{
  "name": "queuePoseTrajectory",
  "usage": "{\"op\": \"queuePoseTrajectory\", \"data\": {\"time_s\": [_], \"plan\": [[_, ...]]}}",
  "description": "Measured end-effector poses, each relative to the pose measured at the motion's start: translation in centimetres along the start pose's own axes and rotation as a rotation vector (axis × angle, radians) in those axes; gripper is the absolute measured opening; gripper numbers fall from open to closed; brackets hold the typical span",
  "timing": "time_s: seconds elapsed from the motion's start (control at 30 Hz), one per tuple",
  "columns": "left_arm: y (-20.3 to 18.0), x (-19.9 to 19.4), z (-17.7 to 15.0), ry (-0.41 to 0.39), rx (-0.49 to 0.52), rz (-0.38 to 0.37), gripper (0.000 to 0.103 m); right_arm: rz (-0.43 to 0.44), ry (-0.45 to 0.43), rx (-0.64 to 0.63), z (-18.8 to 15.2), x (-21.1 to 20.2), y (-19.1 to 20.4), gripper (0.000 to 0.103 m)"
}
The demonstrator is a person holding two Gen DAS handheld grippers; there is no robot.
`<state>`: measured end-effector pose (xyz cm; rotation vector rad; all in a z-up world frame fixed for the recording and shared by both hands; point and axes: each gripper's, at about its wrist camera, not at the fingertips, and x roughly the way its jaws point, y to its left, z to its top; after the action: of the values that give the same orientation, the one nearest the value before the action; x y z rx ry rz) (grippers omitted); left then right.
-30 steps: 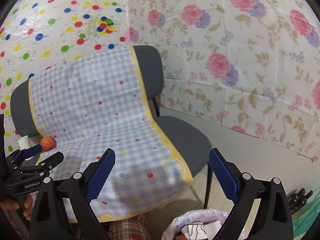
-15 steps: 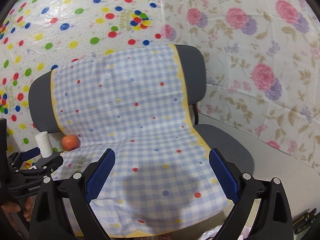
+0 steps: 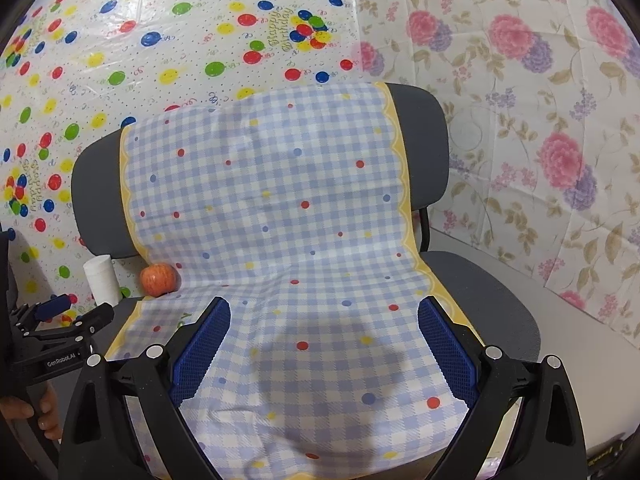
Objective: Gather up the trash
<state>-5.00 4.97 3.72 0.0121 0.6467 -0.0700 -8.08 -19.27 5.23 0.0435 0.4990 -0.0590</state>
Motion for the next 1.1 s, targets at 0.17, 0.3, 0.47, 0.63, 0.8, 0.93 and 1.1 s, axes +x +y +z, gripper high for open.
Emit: {"op": "queuePoseTrajectory", "data": {"time_s": [0.17, 0.3, 0.47, 0.63, 0.8, 0.93, 1.1], "plan": [[-0.31, 0.16, -0.05, 0.009, 0.005, -0.006, 0.096, -0.001, 0.008, 0.008, -0.17, 0.07, -0.33, 0.094], [-0.44, 0.12, 0.00, 0.008, 0.007, -0.012, 0.096, -0.003, 0.004, 0.011, -0.09, -0.15, -0.56, 0.094], [-0.42, -0.03, 0.05, 0.005, 0.006, -0.013, 0.096, -0.003, 0.002, 0.007, -0.10, -0.31, -0.63, 0.094], [-0.46, -0.18, 0.13, 0.002, 0.008, -0.013, 0.096, -0.006, 0.002, 0.006, -0.09, -0.35, -0.45, 0.094], [-0.45, -0.39, 0.27, -0.001, 0.008, -0.012, 0.096, -0.008, -0.001, 0.007, -0.06, -0.43, -0.42, 0.094], [-0.40, -0.48, 0.39, -0.002, 0.006, -0.014, 0.096, -0.006, -0.002, 0.003, -0.05, -0.66, -0.28, 0.094], [-0.37, -0.59, 0.52, -0.005, 0.007, -0.015, 0.096, -0.006, -0.003, 0.004, -0.05, -0.67, -0.27, 0.094]]}}
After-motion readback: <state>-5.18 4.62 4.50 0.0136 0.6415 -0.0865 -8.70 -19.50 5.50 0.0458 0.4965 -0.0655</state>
